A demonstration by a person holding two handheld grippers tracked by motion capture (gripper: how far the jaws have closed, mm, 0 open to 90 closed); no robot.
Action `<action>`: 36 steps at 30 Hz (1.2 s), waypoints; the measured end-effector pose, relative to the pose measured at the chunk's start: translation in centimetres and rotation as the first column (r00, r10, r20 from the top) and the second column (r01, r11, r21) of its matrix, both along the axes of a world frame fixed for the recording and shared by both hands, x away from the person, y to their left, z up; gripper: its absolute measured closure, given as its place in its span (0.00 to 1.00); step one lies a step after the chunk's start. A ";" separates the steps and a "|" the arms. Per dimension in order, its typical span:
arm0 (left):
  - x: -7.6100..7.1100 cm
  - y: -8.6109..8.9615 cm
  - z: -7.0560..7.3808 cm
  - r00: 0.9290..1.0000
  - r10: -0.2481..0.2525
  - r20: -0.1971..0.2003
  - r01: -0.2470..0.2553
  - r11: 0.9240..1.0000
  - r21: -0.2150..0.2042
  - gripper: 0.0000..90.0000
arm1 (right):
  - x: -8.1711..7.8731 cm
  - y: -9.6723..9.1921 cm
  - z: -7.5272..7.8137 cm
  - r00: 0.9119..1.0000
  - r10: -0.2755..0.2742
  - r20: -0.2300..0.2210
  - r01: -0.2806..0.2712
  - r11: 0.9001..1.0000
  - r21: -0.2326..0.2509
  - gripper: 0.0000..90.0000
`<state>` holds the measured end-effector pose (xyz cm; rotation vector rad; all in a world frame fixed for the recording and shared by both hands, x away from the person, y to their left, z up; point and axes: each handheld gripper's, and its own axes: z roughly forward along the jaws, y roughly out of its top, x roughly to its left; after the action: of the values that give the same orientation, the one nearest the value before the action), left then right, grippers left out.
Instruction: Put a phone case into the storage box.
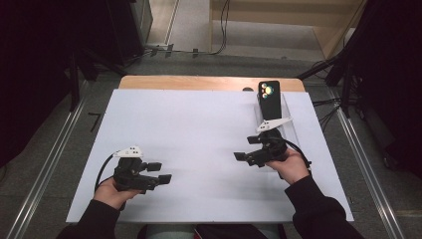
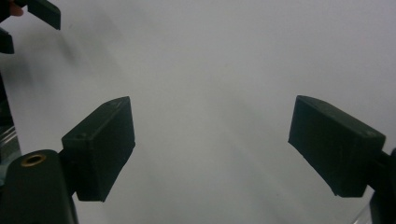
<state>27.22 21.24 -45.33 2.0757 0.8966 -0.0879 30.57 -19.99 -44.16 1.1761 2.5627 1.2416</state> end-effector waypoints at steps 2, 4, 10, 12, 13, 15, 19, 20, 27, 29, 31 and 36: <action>0.0 0.0 0.0 1.000 0.000 0.000 0.000 1.000 0.001 0.35 | -0.3 -0.2 -0.2 1.000 0.006 -0.009 -0.006 1.000 0.006 0.14; -0.1 0.0 0.0 1.000 0.000 -0.001 0.000 1.000 0.003 0.35 | -0.7 -0.2 -0.2 1.000 0.015 -0.007 -0.015 1.000 0.003 0.15; -0.1 -0.1 0.0 1.000 -0.002 -0.002 0.002 1.000 0.000 0.35 | -1.6 -0.7 -0.5 0.999 0.033 -0.008 -0.033 0.999 0.000 0.16; -0.1 -0.1 0.0 1.000 -0.003 -0.001 0.003 1.000 0.002 0.35 | -2.0 -0.9 -0.6 0.999 0.035 -0.012 -0.035 0.999 -0.008 0.16; -0.1 -0.1 0.0 1.000 -0.004 -0.003 0.004 1.000 0.001 0.35 | -2.2 -1.0 -0.7 0.999 0.036 -0.015 -0.036 0.999 -0.019 0.16; -0.1 -0.1 0.0 1.000 -0.007 -0.003 0.007 1.000 0.003 0.35 | -2.5 -1.2 -0.8 0.999 0.039 -0.015 -0.040 0.999 -0.022 0.16; -0.1 -0.2 -0.1 1.000 -0.008 -0.003 0.008 1.000 0.003 0.35 | -3.1 -1.8 -1.2 0.999 0.035 -0.026 -0.035 0.999 -0.015 0.16; -0.1 -0.2 -0.1 1.000 -0.009 -0.004 0.009 1.000 0.002 0.35 | -3.3 -2.0 -1.3 0.999 0.034 -0.025 -0.035 0.999 -0.017 0.16; -0.1 -0.2 -0.1 1.000 -0.014 -0.006 0.014 1.000 0.005 0.35 | -4.0 -2.9 -2.1 0.999 0.029 -0.033 -0.030 0.999 -0.026 0.17; -0.1 -0.2 -0.1 1.000 -0.016 -0.005 0.016 1.000 0.007 0.35 | -4.2 -3.1 -2.3 0.999 0.030 -0.034 -0.031 0.999 -0.026 0.17; -0.2 -0.3 -0.1 1.000 -0.016 -0.004 0.016 1.000 0.005 0.35 | -4.4 -3.3 -2.4 0.999 0.029 -0.038 -0.030 0.999 -0.030 0.17; -0.2 -0.3 -0.1 1.000 -0.016 -0.005 0.016 1.000 0.003 0.35 | -4.9 -4.0 -2.7 0.999 0.028 -0.044 -0.030 0.999 -0.042 0.17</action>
<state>27.03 20.97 -45.40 2.0867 0.8835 -0.0998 25.64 -24.00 -46.85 1.1743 2.6325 1.1743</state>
